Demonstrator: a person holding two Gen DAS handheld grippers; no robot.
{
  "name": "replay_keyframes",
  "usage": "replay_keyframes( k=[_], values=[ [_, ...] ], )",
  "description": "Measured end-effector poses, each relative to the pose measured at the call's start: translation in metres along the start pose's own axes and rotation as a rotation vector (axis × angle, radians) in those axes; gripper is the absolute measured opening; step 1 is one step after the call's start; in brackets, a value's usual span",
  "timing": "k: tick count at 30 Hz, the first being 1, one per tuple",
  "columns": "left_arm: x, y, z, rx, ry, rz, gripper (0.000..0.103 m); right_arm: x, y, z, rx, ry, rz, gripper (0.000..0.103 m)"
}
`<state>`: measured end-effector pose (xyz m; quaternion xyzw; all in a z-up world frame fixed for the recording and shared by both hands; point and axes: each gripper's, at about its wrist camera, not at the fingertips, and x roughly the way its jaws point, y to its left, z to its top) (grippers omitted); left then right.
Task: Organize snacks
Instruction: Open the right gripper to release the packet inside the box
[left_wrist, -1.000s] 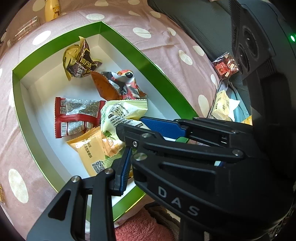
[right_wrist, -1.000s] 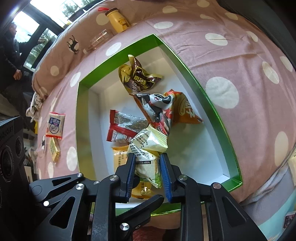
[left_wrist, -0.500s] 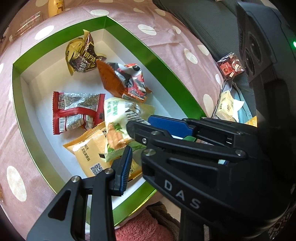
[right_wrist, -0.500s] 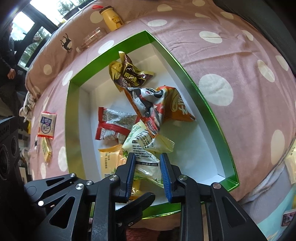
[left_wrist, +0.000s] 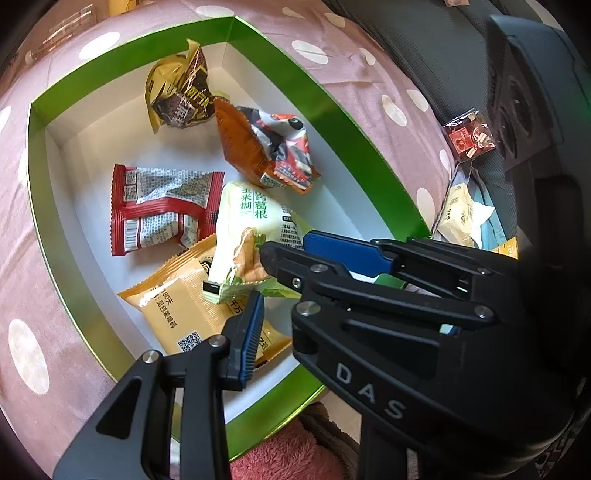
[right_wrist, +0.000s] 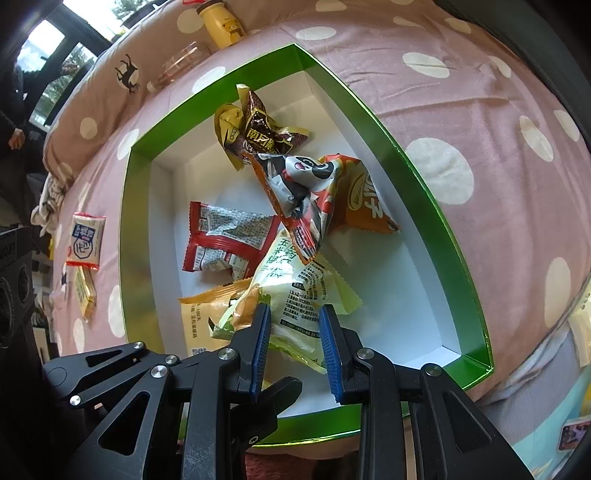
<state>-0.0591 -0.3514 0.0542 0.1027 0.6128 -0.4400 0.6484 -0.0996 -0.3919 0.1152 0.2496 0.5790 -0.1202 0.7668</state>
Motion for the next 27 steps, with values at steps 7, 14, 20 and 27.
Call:
replay_keyframes(
  k=[7,14,20,27],
  values=[
    [0.003,0.003,0.001,-0.014,0.010,0.000,0.032,0.003,0.002,0.001,0.003,0.018,-0.005,0.031],
    [0.005,0.005,0.002,-0.026,0.020,-0.005,0.034,0.004,0.002,0.001,-0.001,0.027,-0.013,0.031],
    [0.007,0.007,0.000,-0.033,0.021,-0.009,0.037,0.006,0.004,0.001,-0.012,0.028,-0.020,0.031],
    [0.005,0.011,0.000,-0.041,0.017,-0.012,0.038,0.007,0.006,0.001,-0.010,0.028,-0.027,0.032]
  ],
)
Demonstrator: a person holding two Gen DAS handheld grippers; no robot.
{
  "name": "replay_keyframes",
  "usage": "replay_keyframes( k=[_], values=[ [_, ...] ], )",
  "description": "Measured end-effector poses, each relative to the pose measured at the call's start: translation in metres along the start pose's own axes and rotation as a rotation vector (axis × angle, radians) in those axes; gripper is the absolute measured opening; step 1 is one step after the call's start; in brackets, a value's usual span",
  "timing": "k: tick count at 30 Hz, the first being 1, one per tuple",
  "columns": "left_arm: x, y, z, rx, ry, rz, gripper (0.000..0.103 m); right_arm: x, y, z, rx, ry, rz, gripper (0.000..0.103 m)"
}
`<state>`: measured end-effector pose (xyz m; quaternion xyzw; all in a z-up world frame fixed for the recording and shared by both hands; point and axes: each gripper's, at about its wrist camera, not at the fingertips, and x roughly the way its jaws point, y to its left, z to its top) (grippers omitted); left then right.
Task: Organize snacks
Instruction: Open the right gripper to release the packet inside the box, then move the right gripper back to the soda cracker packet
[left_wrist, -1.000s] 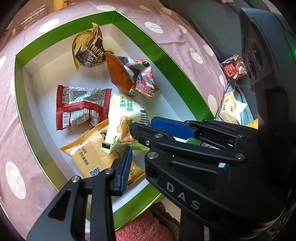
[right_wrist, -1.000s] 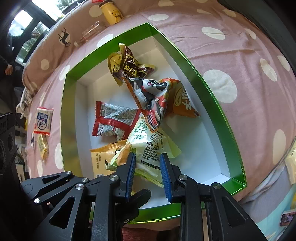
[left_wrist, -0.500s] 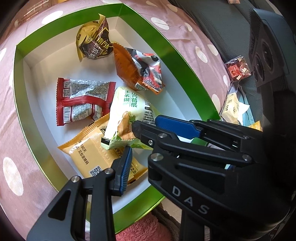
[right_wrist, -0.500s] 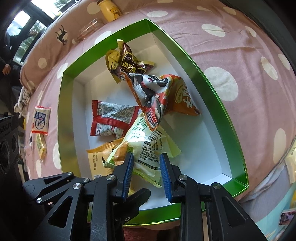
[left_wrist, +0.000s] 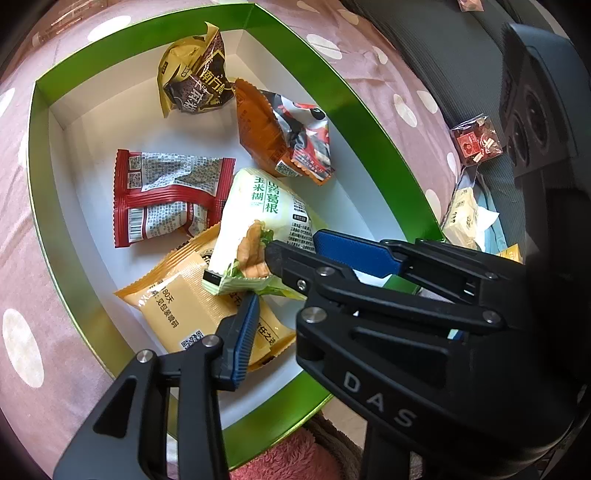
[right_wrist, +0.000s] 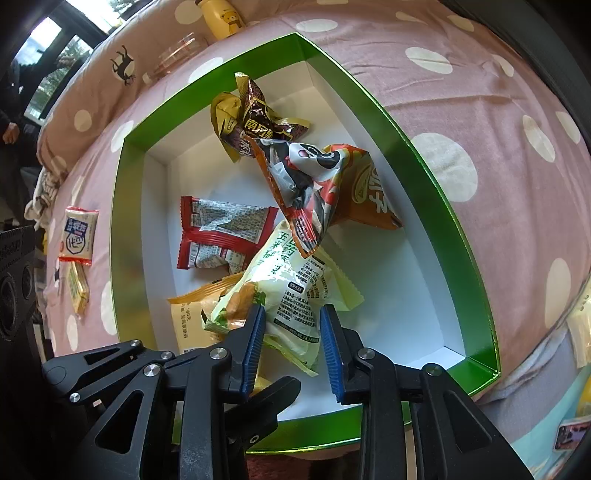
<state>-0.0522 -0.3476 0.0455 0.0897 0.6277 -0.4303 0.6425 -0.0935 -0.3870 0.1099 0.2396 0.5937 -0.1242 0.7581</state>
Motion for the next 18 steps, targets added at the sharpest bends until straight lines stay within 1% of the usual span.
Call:
replay_keyframes(
  k=[11,13,15,16,17,18],
  values=[
    [0.000,0.000,-0.001,0.001,-0.003,-0.004,0.040,0.001,-0.001,0.000,0.001,-0.005,0.003,0.032],
    [0.000,-0.001,-0.001,0.004,-0.004,0.000,0.040,0.000,0.000,-0.001,-0.004,-0.009,0.000,0.032],
    [-0.003,-0.003,-0.002,0.010,-0.014,0.014,0.043,-0.002,0.001,-0.002,-0.007,-0.008,-0.009,0.033],
    [-0.006,-0.004,-0.003,0.017,-0.022,0.023,0.044,-0.003,0.002,-0.003,-0.007,-0.006,-0.011,0.035],
    [-0.009,-0.005,-0.004,0.025,-0.032,0.032,0.046,-0.005,0.003,-0.003,-0.009,-0.007,-0.012,0.040],
    [-0.012,-0.006,-0.005,0.028,-0.040,0.036,0.050,-0.008,0.005,-0.004,-0.012,-0.012,-0.007,0.043]
  ],
)
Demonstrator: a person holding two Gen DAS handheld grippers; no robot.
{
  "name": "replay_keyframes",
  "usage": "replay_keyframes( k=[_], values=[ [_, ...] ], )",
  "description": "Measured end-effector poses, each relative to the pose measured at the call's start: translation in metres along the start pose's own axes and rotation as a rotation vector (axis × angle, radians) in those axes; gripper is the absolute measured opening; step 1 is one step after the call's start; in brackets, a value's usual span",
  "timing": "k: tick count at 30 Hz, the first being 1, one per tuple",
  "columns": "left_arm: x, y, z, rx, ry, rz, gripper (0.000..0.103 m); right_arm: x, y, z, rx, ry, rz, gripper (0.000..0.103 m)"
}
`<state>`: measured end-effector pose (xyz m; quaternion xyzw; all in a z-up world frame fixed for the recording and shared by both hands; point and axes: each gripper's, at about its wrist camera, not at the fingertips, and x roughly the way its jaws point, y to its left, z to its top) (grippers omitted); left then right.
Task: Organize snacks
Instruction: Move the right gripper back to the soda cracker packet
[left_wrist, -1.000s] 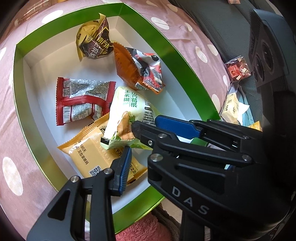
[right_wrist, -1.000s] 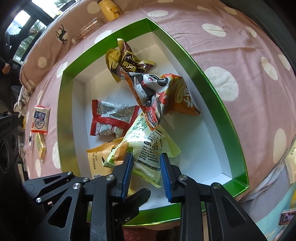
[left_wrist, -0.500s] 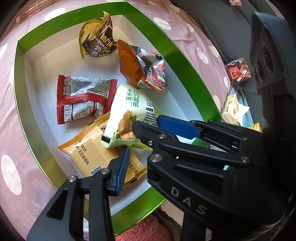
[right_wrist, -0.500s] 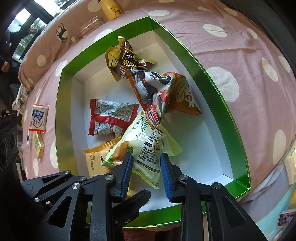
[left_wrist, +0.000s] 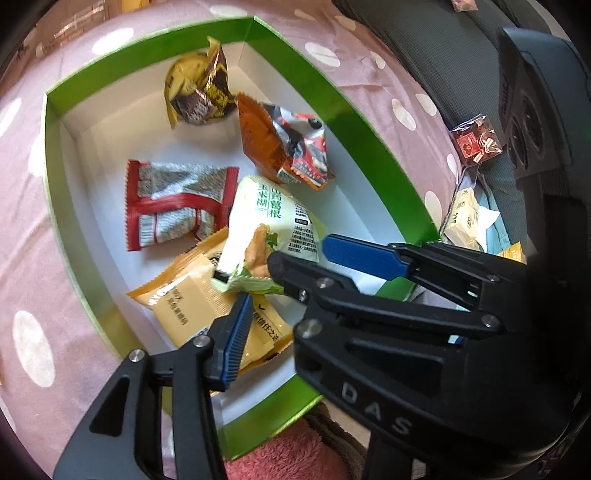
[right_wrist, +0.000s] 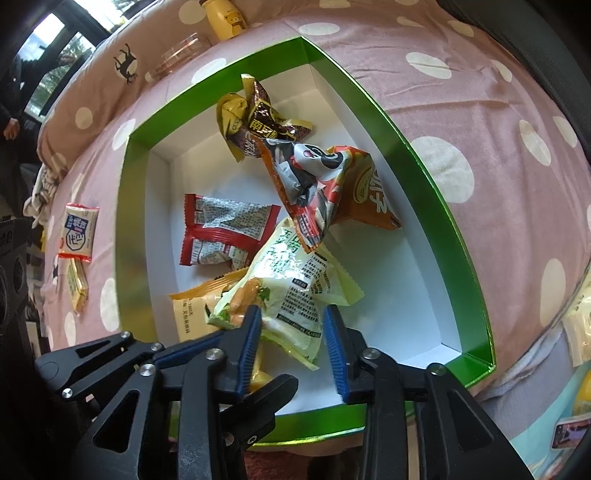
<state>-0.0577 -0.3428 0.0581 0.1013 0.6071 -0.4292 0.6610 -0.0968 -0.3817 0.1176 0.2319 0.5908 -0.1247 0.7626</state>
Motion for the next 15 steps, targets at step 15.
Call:
replay_keyframes(
  k=[15],
  values=[
    [-0.081,0.039,-0.047,-0.035,-0.175,0.067,0.089,-0.049,0.061,-0.025,-0.128,-0.098,0.076,0.069]
  ],
)
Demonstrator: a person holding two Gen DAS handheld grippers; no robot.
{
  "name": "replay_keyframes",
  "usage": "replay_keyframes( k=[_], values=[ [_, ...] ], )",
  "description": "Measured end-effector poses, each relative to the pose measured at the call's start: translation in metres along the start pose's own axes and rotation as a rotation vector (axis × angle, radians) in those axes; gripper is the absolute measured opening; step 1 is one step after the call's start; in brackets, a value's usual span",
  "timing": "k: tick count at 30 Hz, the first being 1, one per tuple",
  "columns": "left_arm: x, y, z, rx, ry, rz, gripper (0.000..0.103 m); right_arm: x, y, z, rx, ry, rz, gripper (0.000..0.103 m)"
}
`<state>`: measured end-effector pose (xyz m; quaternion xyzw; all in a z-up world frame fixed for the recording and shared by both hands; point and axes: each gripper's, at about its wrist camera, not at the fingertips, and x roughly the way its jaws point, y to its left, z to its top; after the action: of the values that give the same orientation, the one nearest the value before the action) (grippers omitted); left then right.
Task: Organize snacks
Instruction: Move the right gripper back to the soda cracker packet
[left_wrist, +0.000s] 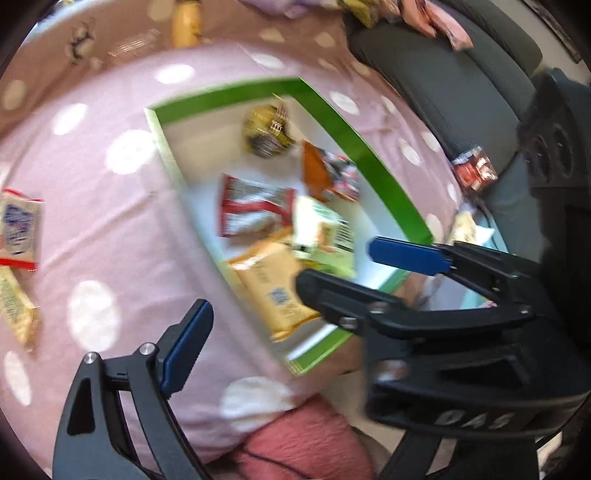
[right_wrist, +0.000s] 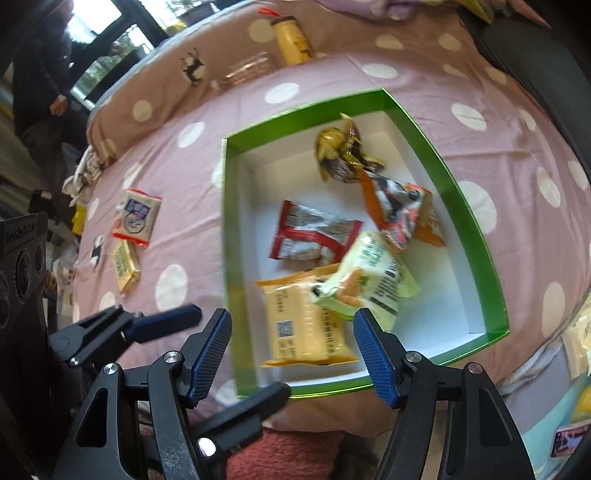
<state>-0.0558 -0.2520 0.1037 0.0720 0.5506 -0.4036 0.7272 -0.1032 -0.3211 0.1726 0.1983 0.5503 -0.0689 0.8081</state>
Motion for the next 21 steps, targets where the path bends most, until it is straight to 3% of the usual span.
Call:
replay_keyframes(
  k=[3,8,11,21],
  values=[
    [-0.015,0.027,-0.009,-0.047,-0.017,0.005,0.089,-0.005,0.019,-0.003,-0.040,-0.011,0.018,0.070],
    [-0.035,0.074,-0.028,-0.153,-0.051,0.111,0.090,-0.005,0.046,-0.007,-0.088,-0.013,0.063,0.070],
    [-0.042,0.102,-0.042,-0.220,-0.052,0.134,0.090,0.002,0.064,-0.009,-0.118,0.000,0.078,0.071],
    [-0.065,0.179,-0.081,-0.422,-0.065,0.272,0.090,0.055,0.126,-0.019,-0.245,0.138,0.092,0.071]
  ],
)
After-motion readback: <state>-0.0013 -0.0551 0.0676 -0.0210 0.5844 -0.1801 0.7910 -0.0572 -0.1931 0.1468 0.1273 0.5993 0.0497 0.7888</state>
